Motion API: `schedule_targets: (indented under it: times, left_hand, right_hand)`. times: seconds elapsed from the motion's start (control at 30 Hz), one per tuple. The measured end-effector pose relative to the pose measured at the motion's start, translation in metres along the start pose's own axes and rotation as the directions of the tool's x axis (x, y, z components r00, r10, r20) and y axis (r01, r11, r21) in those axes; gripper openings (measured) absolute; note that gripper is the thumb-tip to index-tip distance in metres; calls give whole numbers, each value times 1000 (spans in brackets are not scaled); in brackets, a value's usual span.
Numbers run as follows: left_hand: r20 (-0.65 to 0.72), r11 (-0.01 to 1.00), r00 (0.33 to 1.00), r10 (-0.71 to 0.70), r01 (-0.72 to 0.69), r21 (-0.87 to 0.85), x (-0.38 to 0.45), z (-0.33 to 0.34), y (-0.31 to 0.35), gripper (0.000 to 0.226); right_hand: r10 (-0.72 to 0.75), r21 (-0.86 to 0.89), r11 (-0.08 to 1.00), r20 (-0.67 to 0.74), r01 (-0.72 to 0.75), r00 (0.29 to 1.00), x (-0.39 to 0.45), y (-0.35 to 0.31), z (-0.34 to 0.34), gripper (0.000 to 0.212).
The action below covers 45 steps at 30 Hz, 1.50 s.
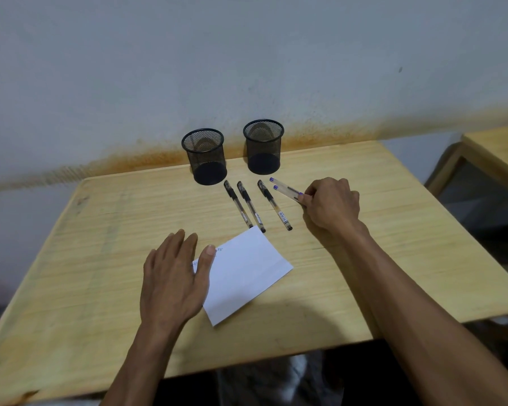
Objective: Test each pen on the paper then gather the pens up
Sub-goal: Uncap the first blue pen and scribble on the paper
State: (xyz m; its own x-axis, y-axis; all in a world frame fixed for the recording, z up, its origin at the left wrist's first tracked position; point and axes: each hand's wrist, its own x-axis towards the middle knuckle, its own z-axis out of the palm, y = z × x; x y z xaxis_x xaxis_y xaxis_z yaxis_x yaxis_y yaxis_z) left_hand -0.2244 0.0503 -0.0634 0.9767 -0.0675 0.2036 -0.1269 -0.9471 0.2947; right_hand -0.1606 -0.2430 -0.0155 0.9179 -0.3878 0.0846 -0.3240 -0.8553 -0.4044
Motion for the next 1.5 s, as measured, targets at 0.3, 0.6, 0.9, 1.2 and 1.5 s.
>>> schedule_targets:
  times: [0.3,0.6,0.9,1.2,1.5]
  left_hand:
    - [-8,1000,1000,17,-17,7,1,1,-1,75]
    - [-41,989,999,-4,-2,-146,-2,-6,5,76]
    - [-287,863,936,202,-308,-399,-13,-31,33,36]
    - [-319,830,927,196,-330,-450,-10,-49,42,19]
    - [-153,833,984,-95,-5,-553,2,-76,-30,8]
  right_hand:
    - [23,37,999,-48,-21,999,-8,12,-12,25]
    - [72,880,465,75,-100,995,-65,-15,-41,18]
    - [-101,908,361,265,-213,959,-130,-57,-19,9]
    - [-106,893,412,244,-181,964,-126,-64,-17,18]
    - [-32,991,108,82,-78,996,-75,-34,-59,14]
